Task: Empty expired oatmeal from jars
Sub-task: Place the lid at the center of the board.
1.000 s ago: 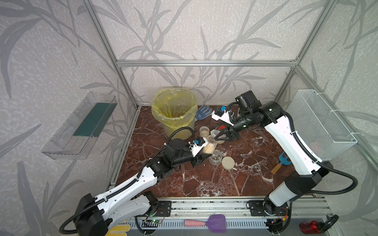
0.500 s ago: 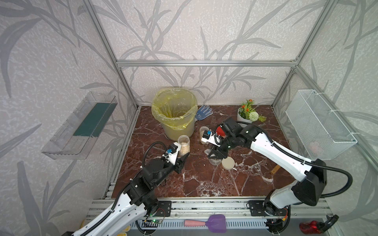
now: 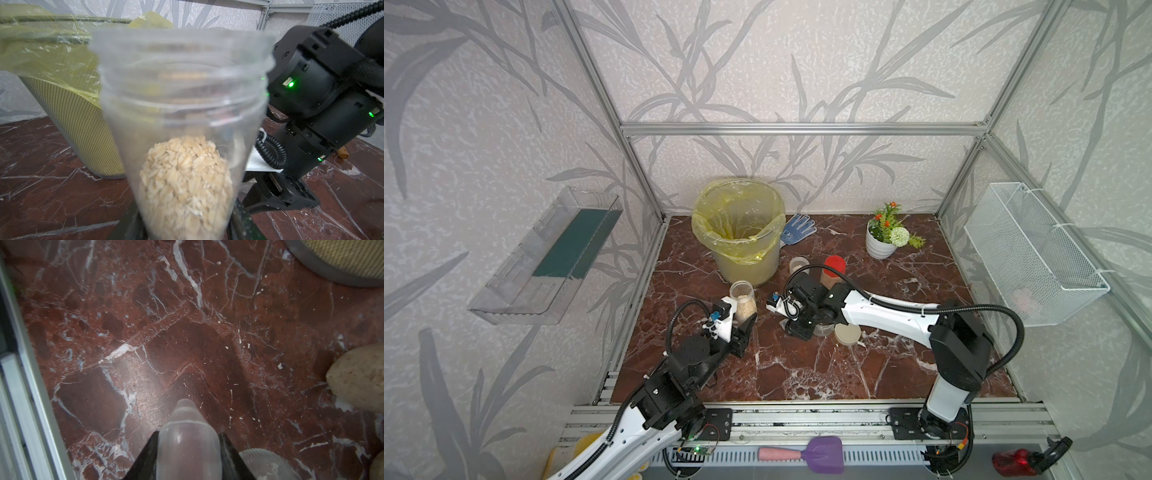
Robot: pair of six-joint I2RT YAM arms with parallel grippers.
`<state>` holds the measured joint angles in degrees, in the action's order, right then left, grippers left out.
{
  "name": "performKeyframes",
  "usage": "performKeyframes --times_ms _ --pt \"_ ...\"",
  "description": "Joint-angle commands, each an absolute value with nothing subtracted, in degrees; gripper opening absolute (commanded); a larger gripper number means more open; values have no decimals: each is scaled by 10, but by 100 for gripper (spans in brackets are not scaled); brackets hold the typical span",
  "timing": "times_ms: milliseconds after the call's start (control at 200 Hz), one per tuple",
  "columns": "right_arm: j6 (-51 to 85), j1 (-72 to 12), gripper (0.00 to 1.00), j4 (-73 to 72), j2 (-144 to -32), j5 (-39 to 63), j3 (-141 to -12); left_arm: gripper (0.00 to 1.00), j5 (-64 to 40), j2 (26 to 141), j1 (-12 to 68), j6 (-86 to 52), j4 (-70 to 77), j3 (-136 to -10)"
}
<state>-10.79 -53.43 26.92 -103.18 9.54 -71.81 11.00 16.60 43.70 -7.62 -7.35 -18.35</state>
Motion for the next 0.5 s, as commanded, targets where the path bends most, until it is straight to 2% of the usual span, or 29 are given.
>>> performKeyframes --times_ms 0,115,240,495 --pt "-97 -542 16 231 -1063 55 -724 0 132 150 435 -89 -64 -170" --pt "-87 -544 17 228 -1095 46 -727 0 133 150 435 -91 -69 -168" --pt "-82 -550 25 221 -1113 47 -728 0 135 156 436 -91 -71 -168" --pt "-74 -551 49 247 -1135 42 -744 0 134 166 435 -86 -66 -174"
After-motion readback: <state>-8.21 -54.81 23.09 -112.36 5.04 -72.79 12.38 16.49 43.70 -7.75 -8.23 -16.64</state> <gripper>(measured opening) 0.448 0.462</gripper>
